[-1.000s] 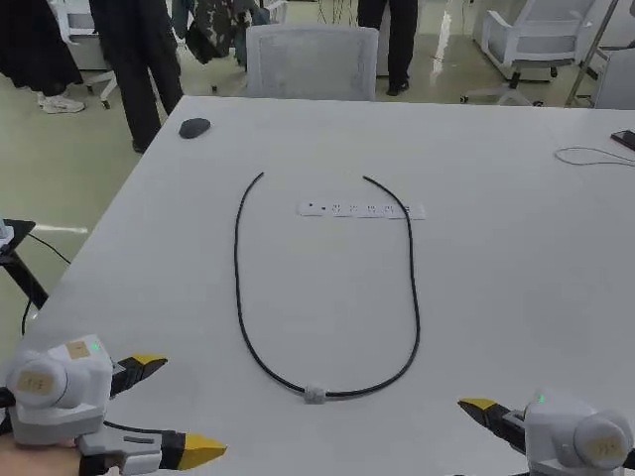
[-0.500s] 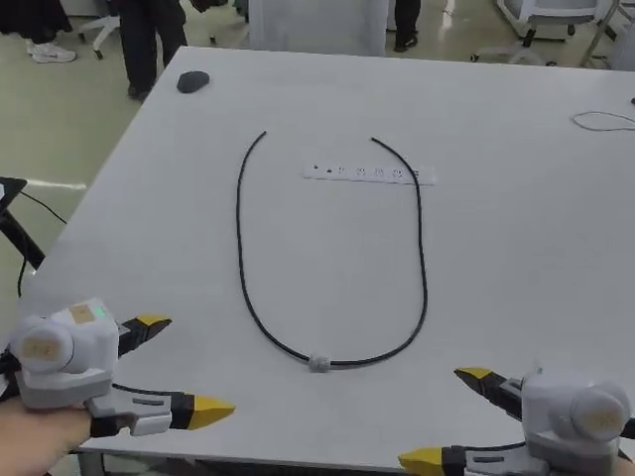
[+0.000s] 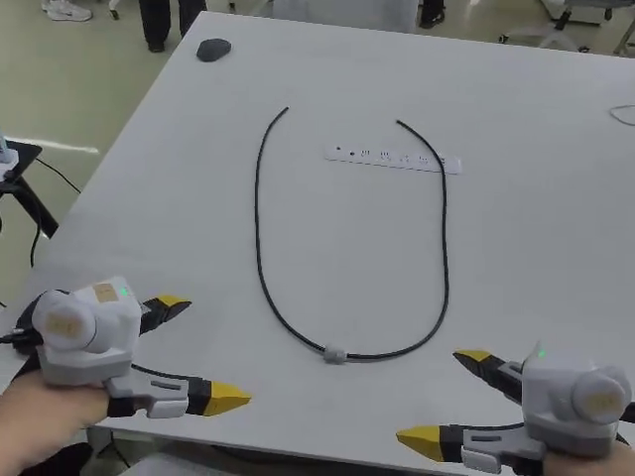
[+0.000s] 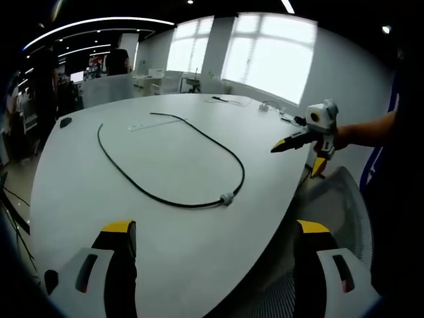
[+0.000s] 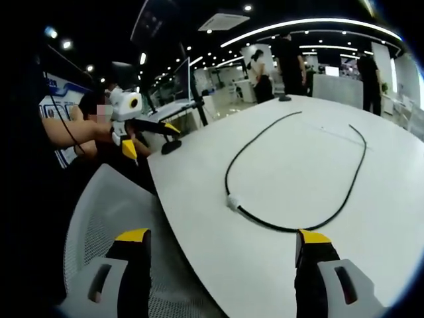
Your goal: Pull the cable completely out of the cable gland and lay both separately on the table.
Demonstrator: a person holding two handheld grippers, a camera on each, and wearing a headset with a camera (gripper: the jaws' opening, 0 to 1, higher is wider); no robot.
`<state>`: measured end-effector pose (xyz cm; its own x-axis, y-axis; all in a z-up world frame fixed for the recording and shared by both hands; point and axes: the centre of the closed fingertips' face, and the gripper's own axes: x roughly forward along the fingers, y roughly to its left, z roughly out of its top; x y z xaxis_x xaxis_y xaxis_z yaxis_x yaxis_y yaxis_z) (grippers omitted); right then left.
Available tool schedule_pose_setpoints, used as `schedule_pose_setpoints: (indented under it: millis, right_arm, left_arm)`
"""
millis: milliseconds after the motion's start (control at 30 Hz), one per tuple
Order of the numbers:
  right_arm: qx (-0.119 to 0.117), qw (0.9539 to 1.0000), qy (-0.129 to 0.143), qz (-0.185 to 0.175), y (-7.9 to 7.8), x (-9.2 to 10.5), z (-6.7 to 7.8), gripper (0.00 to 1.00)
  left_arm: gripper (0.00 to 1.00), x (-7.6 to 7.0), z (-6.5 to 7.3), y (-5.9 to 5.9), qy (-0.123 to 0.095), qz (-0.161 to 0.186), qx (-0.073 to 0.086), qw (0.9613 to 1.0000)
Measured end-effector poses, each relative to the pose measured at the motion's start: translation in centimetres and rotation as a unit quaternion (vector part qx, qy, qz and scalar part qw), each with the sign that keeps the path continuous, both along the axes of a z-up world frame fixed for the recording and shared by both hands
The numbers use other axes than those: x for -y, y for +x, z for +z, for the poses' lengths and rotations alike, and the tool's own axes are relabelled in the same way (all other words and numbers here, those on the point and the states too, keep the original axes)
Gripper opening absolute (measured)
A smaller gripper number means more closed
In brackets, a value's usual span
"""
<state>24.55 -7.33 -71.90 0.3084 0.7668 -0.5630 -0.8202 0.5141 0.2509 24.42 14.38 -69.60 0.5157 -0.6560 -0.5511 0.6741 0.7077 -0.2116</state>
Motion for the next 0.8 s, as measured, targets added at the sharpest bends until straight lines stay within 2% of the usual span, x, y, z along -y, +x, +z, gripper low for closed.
schedule_pose_setpoints:
  millis: [133,200,267,333,400,467,533,567,633,667,733,800]
  right_arm:
    - [0.000,1.0000,0.001,0.000,1.1,-0.9,0.4,0.85]
    - [0.002,1.0000,0.000,0.002,1.5,-1.4,0.7,0.85]
    - [0.005,0.9999,0.001,0.010,2.0,-2.1,0.6,0.85]
    - [0.008,0.9996,-0.016,0.020,2.6,-2.4,0.0,0.84]
    - [-0.001,0.9995,-0.022,0.021,3.3,-2.7,-0.2,0.83]
    - [0.002,0.9993,-0.025,0.030,3.8,-3.3,-0.1,0.80]
    - [0.008,0.9988,-0.031,0.037,4.3,-3.8,-0.3,0.78]
    - [0.011,0.9983,-0.038,0.043,4.7,-4.1,-0.6,0.77]
    - [0.010,0.9976,-0.046,0.050,5.3,-4.7,-1.1,0.76]
    - [0.011,0.9972,-0.051,0.052,5.6,-4.8,-1.3,0.75]
    - [0.012,0.9961,-0.061,0.063,6.0,-5.4,-1.7,0.74]
    - [0.016,0.9938,-0.079,0.077,6.3,-5.7,-2.3,0.72]
  left_arm:
    - [0.98,0.2,-0.2,-0.1,0.000,-0.008,-0.002,1.0000]
    - [0.98,0.2,-0.3,-0.1,0.001,-0.007,-0.005,1.0000]
    - [0.98,0.3,-0.2,0.1,-0.005,-0.005,-0.001,1.0000]
    - [0.98,0.3,-0.5,0.2,-0.006,-0.004,-0.003,1.0000]
    - [0.98,0.4,-0.6,0.1,-0.008,-0.004,-0.003,1.0000]
    - [0.98,0.5,-0.8,-0.3,-0.008,-0.008,-0.006,0.9999]
    - [0.97,0.3,-0.9,-0.3,-0.003,-0.008,0.000,1.0000]
    - [0.97,0.1,-1.0,-0.3,-0.007,-0.003,0.001,1.0000]
    - [0.98,0.2,-0.9,-0.2,-0.037,0.013,-0.010,0.9992]
    - [0.99,0.1,-1.1,-0.3,-0.038,0.012,-0.017,0.9990]
    - [0.98,-0.2,-1.5,-0.3,-0.024,0.008,-0.013,0.9996]
    - [0.98,-0.3,-2.0,-0.3,-0.019,0.004,-0.014,0.9997]
